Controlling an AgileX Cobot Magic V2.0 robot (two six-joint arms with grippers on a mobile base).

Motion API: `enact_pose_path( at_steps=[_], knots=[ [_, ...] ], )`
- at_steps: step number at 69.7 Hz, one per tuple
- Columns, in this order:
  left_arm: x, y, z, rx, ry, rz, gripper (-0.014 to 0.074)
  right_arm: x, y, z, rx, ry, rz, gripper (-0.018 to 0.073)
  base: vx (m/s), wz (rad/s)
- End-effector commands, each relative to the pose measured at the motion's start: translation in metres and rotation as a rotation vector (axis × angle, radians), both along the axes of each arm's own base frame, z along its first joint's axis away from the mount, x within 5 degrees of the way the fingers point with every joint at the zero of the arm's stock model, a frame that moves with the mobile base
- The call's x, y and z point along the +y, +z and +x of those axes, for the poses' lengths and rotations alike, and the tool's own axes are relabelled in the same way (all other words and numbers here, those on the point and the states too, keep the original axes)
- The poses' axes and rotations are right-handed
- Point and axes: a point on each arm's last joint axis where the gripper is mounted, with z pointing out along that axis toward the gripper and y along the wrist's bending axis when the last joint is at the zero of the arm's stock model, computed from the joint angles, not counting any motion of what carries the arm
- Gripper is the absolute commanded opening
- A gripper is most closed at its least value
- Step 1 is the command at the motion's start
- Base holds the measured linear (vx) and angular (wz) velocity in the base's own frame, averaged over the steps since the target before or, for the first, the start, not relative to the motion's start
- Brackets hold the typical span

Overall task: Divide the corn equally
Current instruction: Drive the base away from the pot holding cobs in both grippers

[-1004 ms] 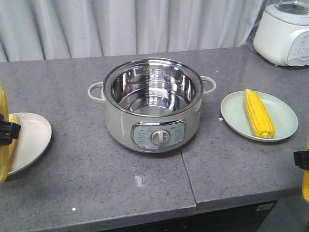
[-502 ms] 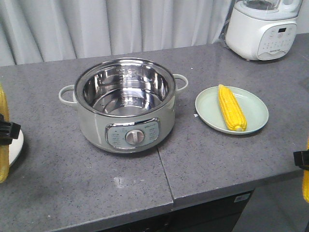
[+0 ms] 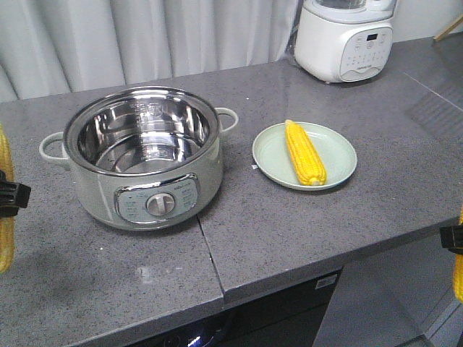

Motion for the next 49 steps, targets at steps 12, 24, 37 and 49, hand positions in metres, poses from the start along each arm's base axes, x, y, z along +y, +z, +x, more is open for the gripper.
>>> enact_pose_path(
  at_steps=[12, 24, 37, 49],
  knots=[
    [0.0001, 0.0152, -0.0013, -0.092, 0.005, -0.025, 0.0217, -0.0013, 0.0129, 0.0014, -0.083, -0.01, -0.006, 0.0194, -0.02, -0.2],
    [0.0001, 0.0152, -0.0013, -0.092, 0.005, -0.025, 0.0217, -0.0013, 0.0129, 0.0014, -0.083, -0.01, -0.006, 0.0194, -0.02, -0.21],
    [0.0001, 0.0152, -0.0013, -0.092, 0.005, -0.025, 0.0217, -0.0013, 0.0129, 0.0014, -0.083, -0.01, -0.006, 0.0194, -0.02, -0.17],
    [0.0001, 0.0152, -0.0013, -0.092, 0.004, -0.025, 0.0217, -0.0013, 0.0129, 0.0014, -0.083, -0.01, -0.006, 0.0194, -0.01, -0.16]
  ],
)
